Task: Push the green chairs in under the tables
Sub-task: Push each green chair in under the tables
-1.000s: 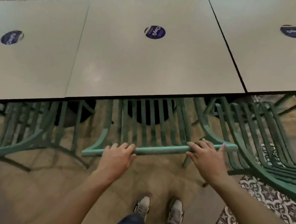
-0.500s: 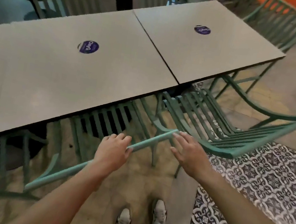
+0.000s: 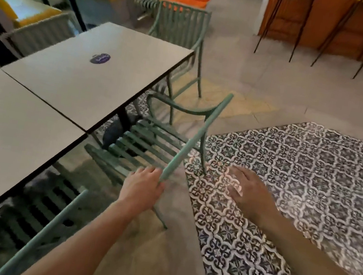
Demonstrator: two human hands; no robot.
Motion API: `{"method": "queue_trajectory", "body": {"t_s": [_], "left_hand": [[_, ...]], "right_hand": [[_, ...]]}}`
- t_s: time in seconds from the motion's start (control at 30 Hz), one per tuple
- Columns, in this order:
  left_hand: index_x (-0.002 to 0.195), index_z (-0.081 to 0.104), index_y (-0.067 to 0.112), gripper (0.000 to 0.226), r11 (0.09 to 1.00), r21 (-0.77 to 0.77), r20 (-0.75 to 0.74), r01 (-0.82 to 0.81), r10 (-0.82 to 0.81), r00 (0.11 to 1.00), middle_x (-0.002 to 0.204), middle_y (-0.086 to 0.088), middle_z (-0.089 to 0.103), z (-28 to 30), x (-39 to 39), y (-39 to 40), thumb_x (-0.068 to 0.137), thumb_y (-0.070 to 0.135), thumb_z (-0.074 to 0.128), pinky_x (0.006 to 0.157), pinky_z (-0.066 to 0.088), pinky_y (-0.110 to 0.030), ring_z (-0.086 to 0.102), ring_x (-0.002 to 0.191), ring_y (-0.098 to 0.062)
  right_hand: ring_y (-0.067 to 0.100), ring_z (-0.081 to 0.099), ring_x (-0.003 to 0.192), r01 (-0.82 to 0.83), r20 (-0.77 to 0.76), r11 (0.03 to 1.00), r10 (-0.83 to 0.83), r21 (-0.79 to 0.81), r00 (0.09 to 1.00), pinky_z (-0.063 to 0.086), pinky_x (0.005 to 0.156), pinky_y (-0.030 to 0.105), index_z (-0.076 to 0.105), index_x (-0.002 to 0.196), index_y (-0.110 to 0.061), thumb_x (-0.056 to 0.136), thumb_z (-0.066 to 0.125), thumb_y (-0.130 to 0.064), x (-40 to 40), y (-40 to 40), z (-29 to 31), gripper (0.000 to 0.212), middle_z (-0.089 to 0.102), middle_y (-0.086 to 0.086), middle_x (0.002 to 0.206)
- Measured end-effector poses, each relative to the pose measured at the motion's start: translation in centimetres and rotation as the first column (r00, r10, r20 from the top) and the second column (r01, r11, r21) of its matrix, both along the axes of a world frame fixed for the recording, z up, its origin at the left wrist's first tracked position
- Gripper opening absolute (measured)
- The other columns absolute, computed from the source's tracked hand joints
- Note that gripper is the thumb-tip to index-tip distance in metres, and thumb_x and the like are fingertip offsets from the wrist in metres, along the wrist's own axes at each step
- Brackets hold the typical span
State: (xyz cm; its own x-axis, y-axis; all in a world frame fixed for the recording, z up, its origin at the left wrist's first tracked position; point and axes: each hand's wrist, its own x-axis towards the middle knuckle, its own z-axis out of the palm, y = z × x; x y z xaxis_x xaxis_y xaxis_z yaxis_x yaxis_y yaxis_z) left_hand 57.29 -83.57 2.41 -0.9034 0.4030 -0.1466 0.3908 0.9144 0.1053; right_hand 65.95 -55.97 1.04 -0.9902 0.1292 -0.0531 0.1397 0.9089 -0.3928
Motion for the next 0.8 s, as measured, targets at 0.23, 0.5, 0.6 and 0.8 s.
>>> {"method": "queue_trajectory", "body": {"t_s": [0.23,0.5,0.6,0.8], "left_hand": [[0.124,0.053,0.023,0.039,0.988,0.008,0.044,-0.157,0.156,0.987,0.12,-0.003,0.058,-0.9,-3.1,8.6,0.093,0.042,0.04,0.089,0.047,-0.042,0.056,0.109,-0.026],[0.131,0.05,0.027,0.04,0.958,0.046,0.045,-0.284,0.282,0.958,0.121,0.005,0.058,-3.9,-8.6,12.3,0.095,0.045,0.047,0.09,0.046,-0.032,0.056,0.105,-0.014],[0.129,0.05,0.027,0.04,0.936,0.06,0.089,-0.348,0.342,0.935,0.118,0.005,0.058,-5.3,-10.4,13.5,0.096,0.048,0.043,0.084,0.046,-0.031,0.058,0.102,-0.014],[0.124,0.05,0.024,0.039,0.856,0.019,0.143,-0.517,0.509,0.849,0.113,0.004,0.061,-6.7,-9.9,14.0,0.099,0.05,0.035,0.079,0.047,-0.033,0.06,0.101,-0.017]], "right_hand": [[0.023,0.033,0.138,-0.118,0.036,0.992,0.117,0.036,0.993,0.027,0.115,0.04,0.034,0.147,-0.024,0.095,0.05,-0.04,-4.2,8.9,0.3,0.058,0.036,0.004,0.151],[0.017,0.025,0.143,-0.396,0.013,0.915,0.396,0.072,0.918,0.017,0.119,0.035,0.031,0.148,-0.025,0.094,0.049,-0.043,-17.0,9.1,-1.1,0.06,0.032,0.001,0.154],[0.017,0.022,0.144,-0.489,0.053,0.865,0.486,0.114,0.872,0.015,0.12,0.038,0.028,0.149,-0.026,0.093,0.048,-0.044,-21.8,9.4,-2.0,0.062,0.029,0.0,0.155],[0.018,0.011,0.148,-0.681,0.26,0.706,0.632,0.195,0.73,0.011,0.118,0.055,0.023,0.149,-0.033,0.092,0.041,-0.053,-29.6,10.9,-3.7,0.063,0.021,-0.004,0.158]]}}
